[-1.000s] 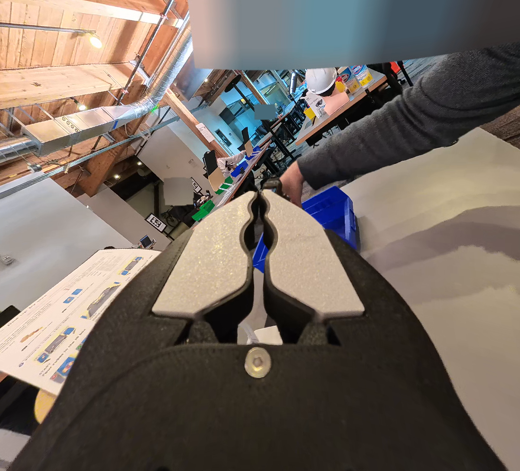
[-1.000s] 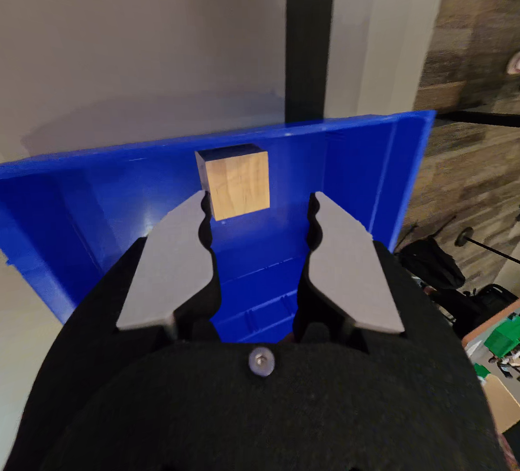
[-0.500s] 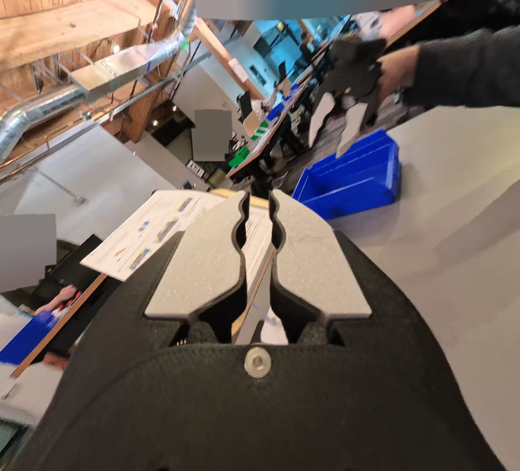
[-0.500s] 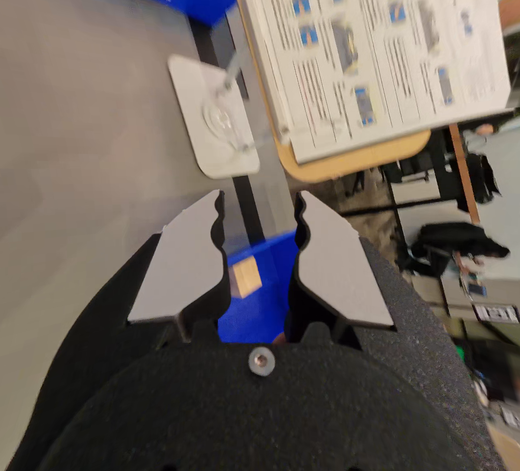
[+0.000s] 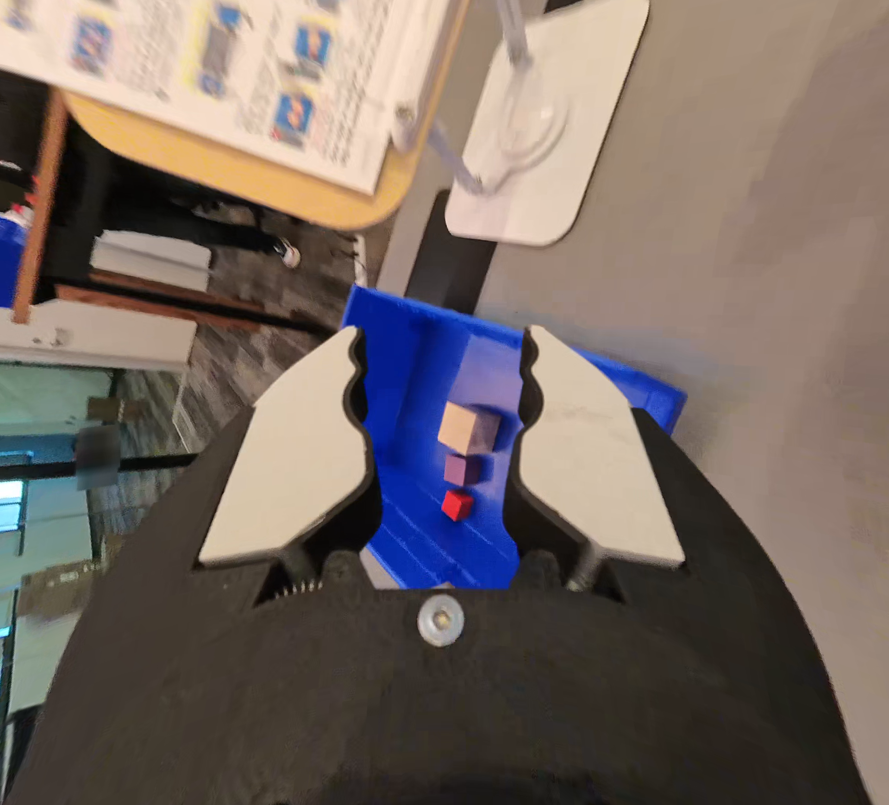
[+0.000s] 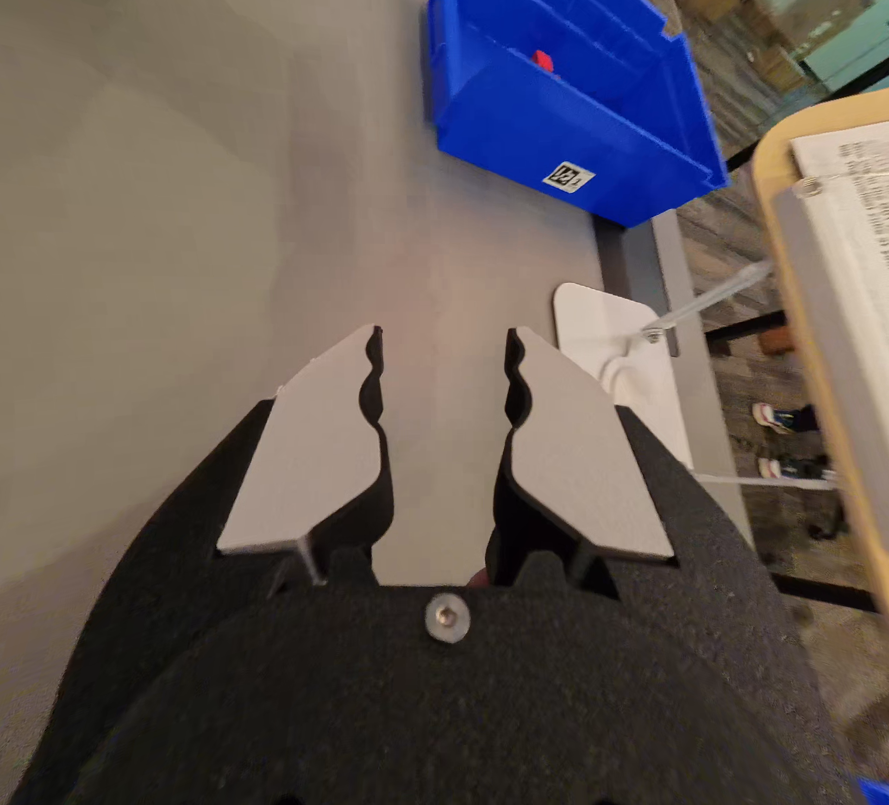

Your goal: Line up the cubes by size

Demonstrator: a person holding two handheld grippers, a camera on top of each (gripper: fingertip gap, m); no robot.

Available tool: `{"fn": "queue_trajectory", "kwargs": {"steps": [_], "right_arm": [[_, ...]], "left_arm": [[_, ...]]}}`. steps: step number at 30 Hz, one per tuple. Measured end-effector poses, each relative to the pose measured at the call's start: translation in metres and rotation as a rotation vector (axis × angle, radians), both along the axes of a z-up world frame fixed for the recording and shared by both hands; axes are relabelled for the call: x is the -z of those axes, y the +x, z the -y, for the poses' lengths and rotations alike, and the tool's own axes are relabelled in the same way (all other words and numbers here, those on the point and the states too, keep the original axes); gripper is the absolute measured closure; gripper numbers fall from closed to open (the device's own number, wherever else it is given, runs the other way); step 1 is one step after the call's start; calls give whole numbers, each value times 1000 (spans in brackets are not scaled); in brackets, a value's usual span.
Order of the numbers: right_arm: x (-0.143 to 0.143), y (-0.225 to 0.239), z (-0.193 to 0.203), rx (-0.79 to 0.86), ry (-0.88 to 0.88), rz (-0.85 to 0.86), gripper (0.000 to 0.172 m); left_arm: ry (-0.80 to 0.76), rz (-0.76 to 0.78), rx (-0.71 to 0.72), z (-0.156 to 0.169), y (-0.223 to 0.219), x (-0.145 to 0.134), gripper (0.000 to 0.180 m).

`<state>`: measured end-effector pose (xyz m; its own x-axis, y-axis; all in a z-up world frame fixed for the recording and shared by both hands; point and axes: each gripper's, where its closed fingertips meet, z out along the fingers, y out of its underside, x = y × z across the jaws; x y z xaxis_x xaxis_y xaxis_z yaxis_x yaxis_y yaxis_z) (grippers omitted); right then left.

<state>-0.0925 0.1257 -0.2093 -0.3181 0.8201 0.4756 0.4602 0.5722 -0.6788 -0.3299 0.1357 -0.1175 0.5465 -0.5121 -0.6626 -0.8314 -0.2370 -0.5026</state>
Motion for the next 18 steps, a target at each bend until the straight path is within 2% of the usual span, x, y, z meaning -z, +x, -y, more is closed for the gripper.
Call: {"fn": "queue_trajectory", "kwargs": {"steps": [1, 3, 6, 9, 13, 18], "right_arm": [[8, -1, 0, -10, -31, 5, 123], [20, -5, 1, -28, -120, -10, 124], [37, -9, 1, -42, -232, -23, 124], [51, -11, 2, -54, -280, -10, 124], [67, -14, 8, -74, -307, 21, 124], [81, -15, 12, -84, -332, 56, 124]], "left_arm": [[-42, -15, -17, -6, -11, 14, 117], [-121, -58, -64, -19, -34, 40, 106], [-260, -110, -108, -32, -64, 82, 99], [-353, -138, -143, -43, -90, 113, 102], [-453, -135, -167, -50, -109, 145, 102], [-506, -161, -172, -59, -120, 172, 104]]}}
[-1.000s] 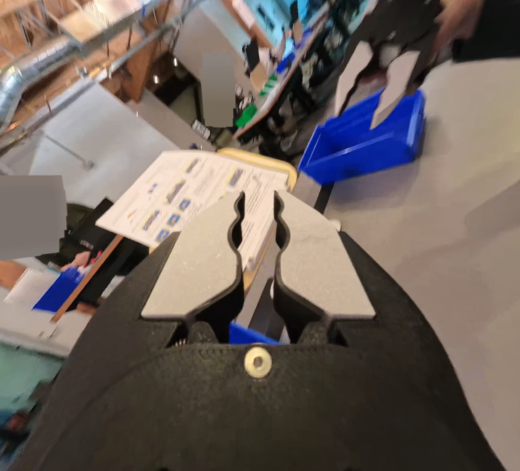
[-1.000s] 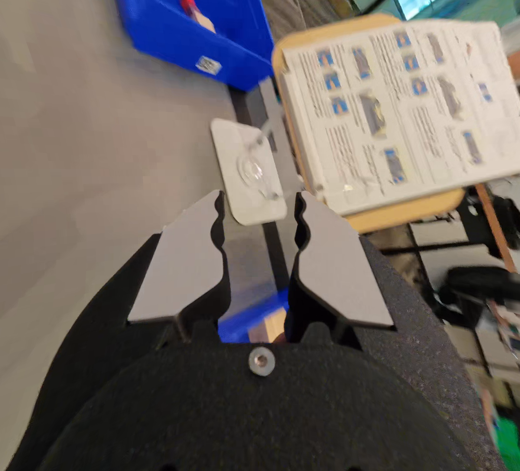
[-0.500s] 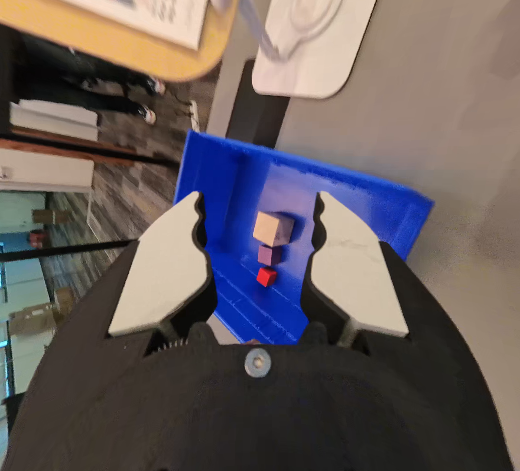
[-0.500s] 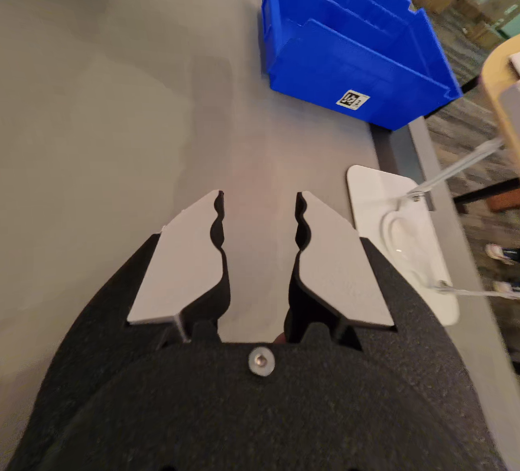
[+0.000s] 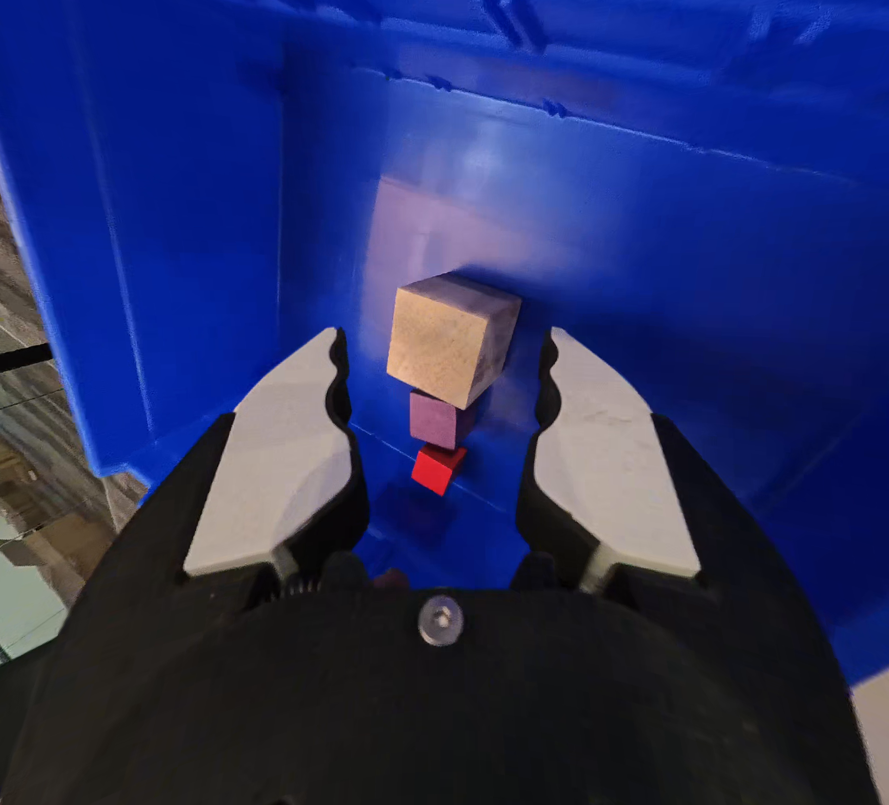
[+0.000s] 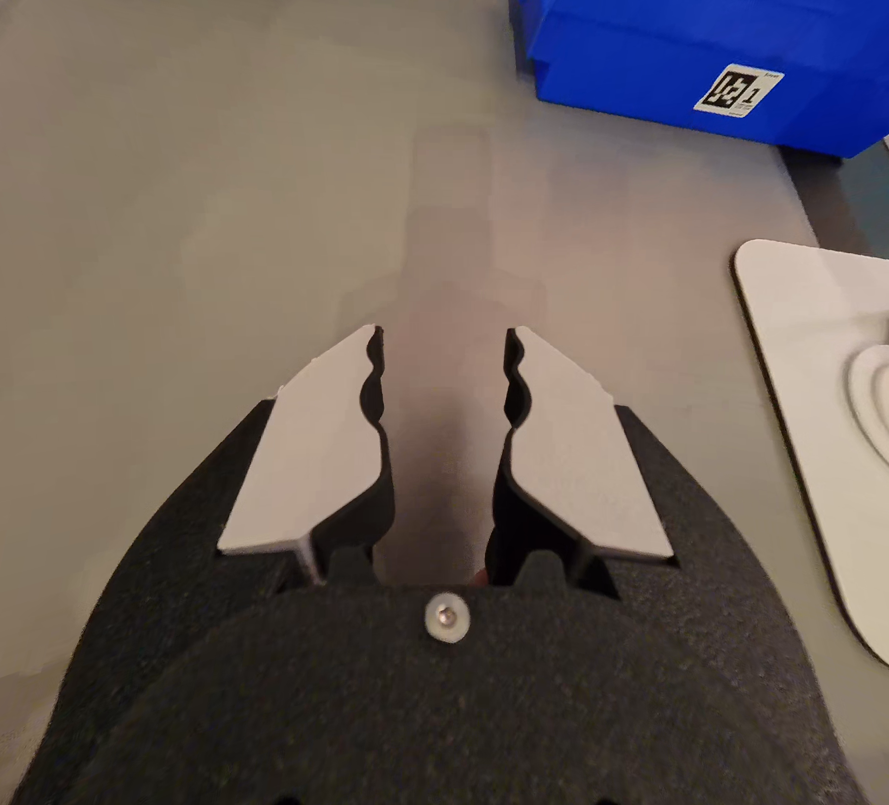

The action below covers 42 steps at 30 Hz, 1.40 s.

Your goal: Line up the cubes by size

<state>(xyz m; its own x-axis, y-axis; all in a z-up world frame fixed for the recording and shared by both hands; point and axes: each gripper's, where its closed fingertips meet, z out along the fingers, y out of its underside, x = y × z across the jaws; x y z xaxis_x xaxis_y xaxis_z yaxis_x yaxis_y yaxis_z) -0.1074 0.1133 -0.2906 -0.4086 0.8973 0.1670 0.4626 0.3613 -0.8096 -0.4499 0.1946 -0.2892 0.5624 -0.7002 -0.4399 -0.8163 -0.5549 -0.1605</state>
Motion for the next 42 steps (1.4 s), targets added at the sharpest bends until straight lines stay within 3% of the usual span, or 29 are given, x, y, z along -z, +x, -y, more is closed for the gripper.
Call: {"fn": "queue_trajectory", "kwargs": {"steps": [6, 14, 22, 27, 32, 38, 42], "right_arm": [[1, -1, 4, -15, -12, 3, 124], [3, -1, 5, -21, -14, 11, 125], [2, -1, 5, -20, -22, 8, 125], [-10, -3, 2, -7, -12, -30, 124], [-63, -7, -4, 43, 37, -190, 123], [-140, -2, -6, 135, 184, -378, 116], [-186, 9, 1, 175, 260, -508, 114]], "left_arm": [[-26, -2, -30, -5, -8, 19, 107], [-41, 50, -39, -4, -4, 22, 124], [-5, 43, -13, -6, -3, 14, 129], [176, 80, -8, -7, 3, -42, 130], [423, 125, 60, 4, 40, -125, 131], [694, 351, 369, 31, 169, -216, 131], [794, 544, 593, 57, 260, -252, 131]]}}
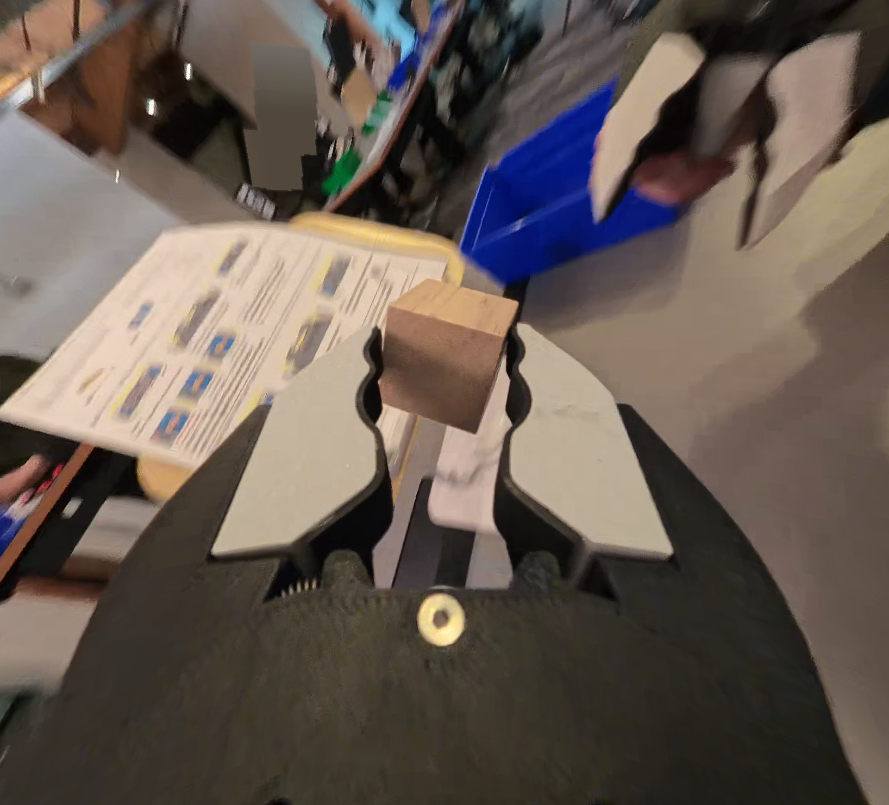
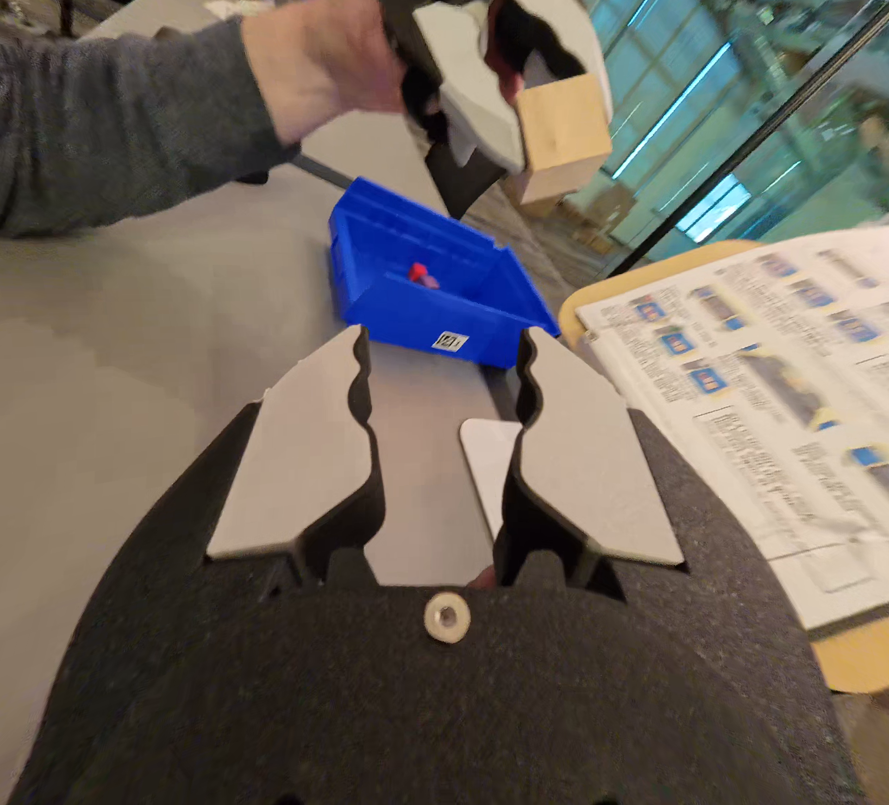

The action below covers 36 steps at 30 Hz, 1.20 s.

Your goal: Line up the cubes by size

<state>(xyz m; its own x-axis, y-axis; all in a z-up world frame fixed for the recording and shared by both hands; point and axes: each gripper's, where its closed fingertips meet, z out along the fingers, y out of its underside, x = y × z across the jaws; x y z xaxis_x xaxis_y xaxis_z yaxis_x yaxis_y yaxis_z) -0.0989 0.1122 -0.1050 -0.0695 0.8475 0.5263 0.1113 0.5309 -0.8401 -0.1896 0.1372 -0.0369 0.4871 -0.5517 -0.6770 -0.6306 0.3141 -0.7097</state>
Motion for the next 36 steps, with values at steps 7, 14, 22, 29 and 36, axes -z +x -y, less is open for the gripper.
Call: {"fn": "queue_trajectory", "kwargs": {"steps": [7, 14, 22, 29, 36], "right_arm": [[-56, 26, 6, 81, 135, -138, 113], [-81, 42, 12, 89, 166, -217, 112], [-81, 43, 18, 73, 194, -199, 112], [-80, 41, 21, 65, 203, -202, 119], [-80, 42, 20, 74, 224, -194, 127]], "left_arm": [[38, 233, 345, 38, 101, -31, 132], [57, 379, 510, 52, 139, -43, 132], [58, 385, 574, 57, 152, -38, 132], [40, 370, 608, 58, 159, -31, 132], [20, 385, 637, 60, 163, -28, 132]]}}
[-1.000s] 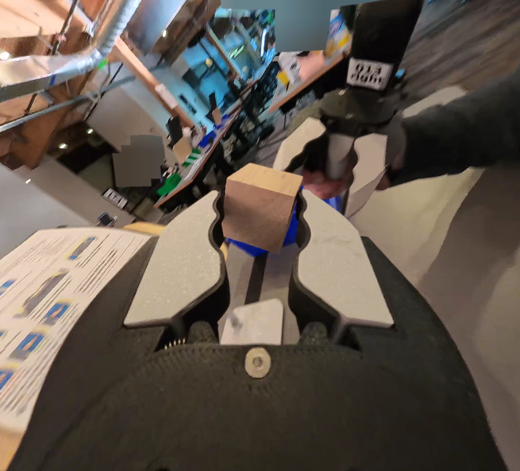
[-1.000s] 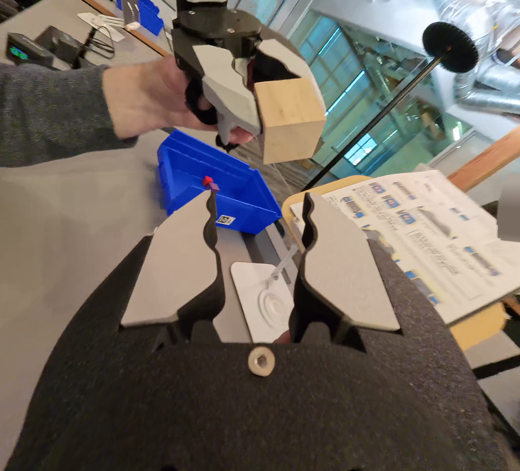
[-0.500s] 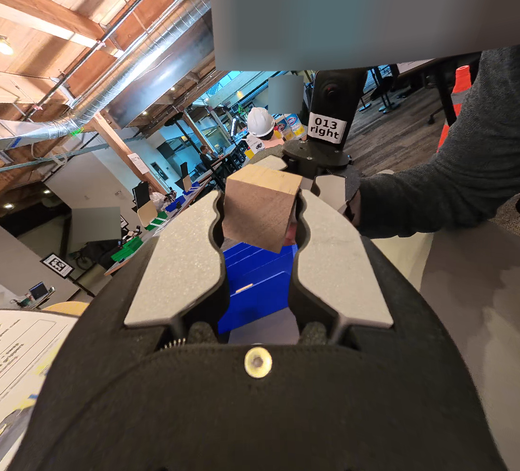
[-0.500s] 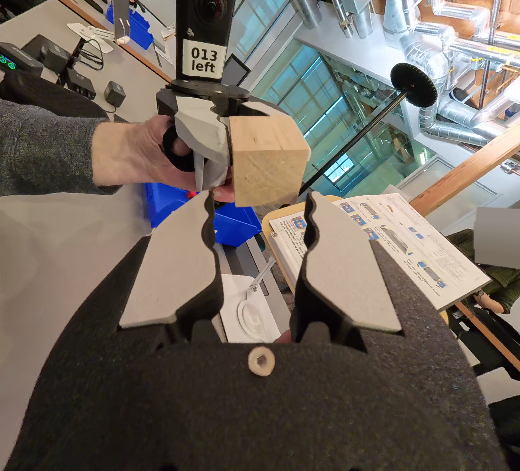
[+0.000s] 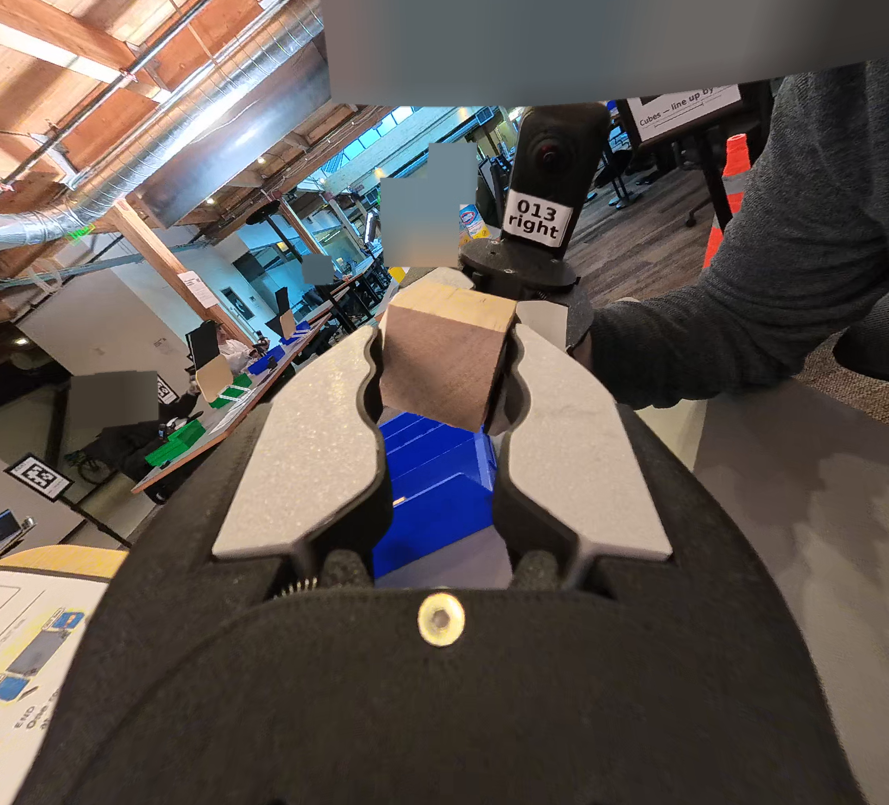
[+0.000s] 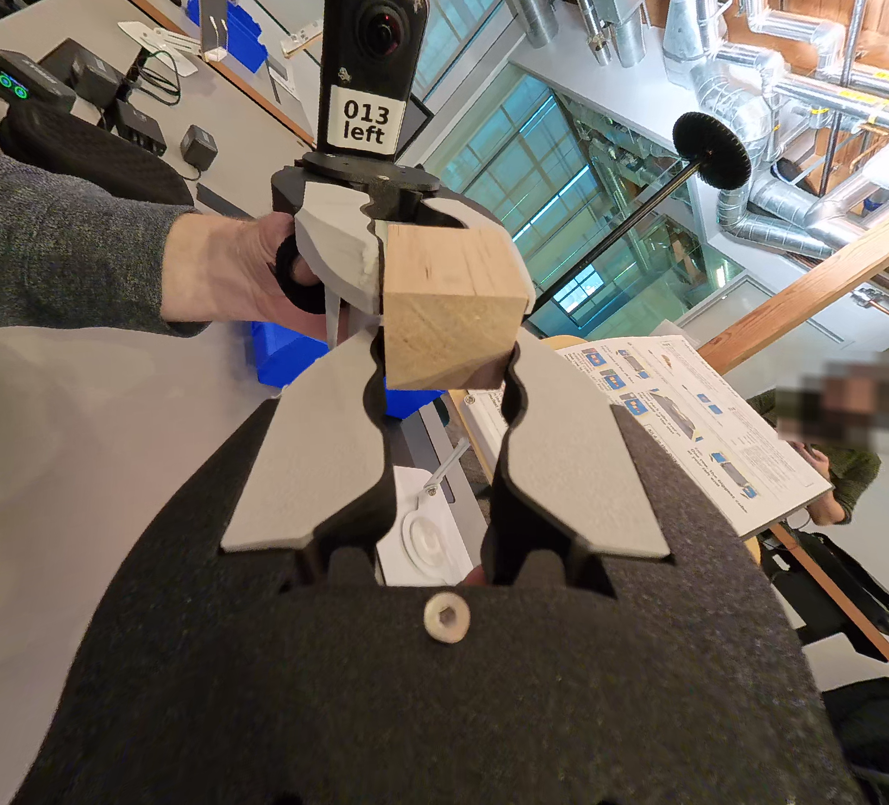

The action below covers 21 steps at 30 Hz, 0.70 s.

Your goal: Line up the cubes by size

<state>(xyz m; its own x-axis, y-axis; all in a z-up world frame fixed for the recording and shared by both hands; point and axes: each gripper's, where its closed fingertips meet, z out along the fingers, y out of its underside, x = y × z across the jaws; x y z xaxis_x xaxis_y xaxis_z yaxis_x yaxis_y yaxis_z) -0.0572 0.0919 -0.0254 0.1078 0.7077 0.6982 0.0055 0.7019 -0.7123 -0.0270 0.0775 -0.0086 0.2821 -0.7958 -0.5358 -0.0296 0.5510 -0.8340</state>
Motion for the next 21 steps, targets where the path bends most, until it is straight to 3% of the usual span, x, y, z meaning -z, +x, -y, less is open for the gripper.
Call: {"fn": "queue_trajectory", "kwargs": {"steps": [8, 10, 12, 16, 21], "right_arm": [[-12, 23, -19, 55, -15, 19, 127], [-19, 45, -34, 108, -9, 41, 127], [-18, 71, -57, 182, -5, 103, 127], [10, 121, -120, 329, -26, 343, 127], [69, 173, -200, 447, -141, 668, 127]], "left_arm": [[-2, 20, -84, -1, -17, -16, 124], [39, 1, -128, 3, -28, -22, 141], [85, 15, -195, 5, -42, -33, 174], [96, 49, -238, 11, -60, -48, 180], [109, 7, -302, 6, -69, -46, 180]]}}
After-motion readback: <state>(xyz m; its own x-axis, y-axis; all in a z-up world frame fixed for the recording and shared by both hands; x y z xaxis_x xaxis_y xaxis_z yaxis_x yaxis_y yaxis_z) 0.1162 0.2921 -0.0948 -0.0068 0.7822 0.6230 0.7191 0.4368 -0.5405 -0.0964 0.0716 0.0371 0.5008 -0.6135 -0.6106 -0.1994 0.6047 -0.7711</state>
